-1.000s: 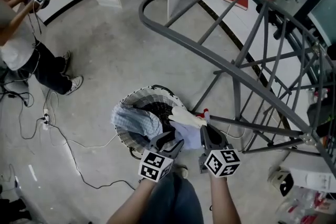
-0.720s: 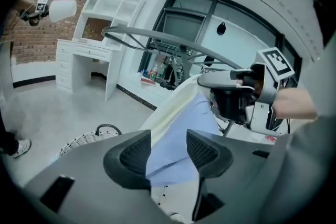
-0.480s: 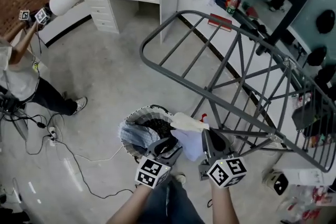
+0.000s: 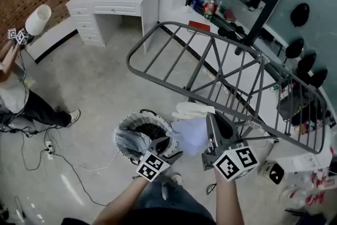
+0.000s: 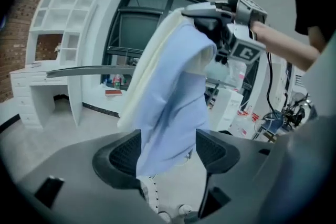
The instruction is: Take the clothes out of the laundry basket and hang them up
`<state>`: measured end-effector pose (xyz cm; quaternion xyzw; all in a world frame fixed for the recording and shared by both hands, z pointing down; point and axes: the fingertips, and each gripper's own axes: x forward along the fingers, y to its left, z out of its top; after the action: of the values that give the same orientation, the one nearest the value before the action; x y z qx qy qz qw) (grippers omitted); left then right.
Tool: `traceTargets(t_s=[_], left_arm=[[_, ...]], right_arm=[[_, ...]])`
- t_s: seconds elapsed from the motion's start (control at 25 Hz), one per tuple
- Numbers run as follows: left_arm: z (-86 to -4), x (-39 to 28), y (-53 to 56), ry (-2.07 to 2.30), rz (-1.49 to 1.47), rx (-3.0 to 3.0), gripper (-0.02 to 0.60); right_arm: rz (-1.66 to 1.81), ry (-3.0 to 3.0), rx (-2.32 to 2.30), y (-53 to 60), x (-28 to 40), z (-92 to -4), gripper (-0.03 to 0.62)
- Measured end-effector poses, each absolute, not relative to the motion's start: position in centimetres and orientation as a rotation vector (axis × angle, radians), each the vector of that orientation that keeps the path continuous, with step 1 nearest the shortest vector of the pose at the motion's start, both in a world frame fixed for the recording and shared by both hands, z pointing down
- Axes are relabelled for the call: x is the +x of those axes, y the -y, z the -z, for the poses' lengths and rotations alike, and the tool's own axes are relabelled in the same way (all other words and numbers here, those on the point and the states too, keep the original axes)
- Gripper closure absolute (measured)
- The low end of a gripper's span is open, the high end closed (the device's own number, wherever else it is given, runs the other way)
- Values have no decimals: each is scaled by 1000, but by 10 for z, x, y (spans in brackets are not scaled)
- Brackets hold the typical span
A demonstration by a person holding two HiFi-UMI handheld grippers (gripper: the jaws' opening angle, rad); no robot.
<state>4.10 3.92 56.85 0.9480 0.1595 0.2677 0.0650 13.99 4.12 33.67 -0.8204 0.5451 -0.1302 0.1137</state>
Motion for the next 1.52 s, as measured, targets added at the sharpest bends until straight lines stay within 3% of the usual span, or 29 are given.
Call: traceTargets(t_s=[0.4,0.8,1.2,1.52], left_arm=[[-582,83,-129,-833,-858,2841,275],[-569,100,-151,-889,-796,2842,539],[-559,97,-122,-801,-768,2803,554],[-481,120,-78,-652,-556,2835,554]], right_arm=[[265,-1519,-2445,-74,144,-297,576],[193,-1378,-2493,-115,152,-280,576],[170,-1153,-2564,-177,158,-293,574],[168,-926,-2623,-250,163,-307,576]])
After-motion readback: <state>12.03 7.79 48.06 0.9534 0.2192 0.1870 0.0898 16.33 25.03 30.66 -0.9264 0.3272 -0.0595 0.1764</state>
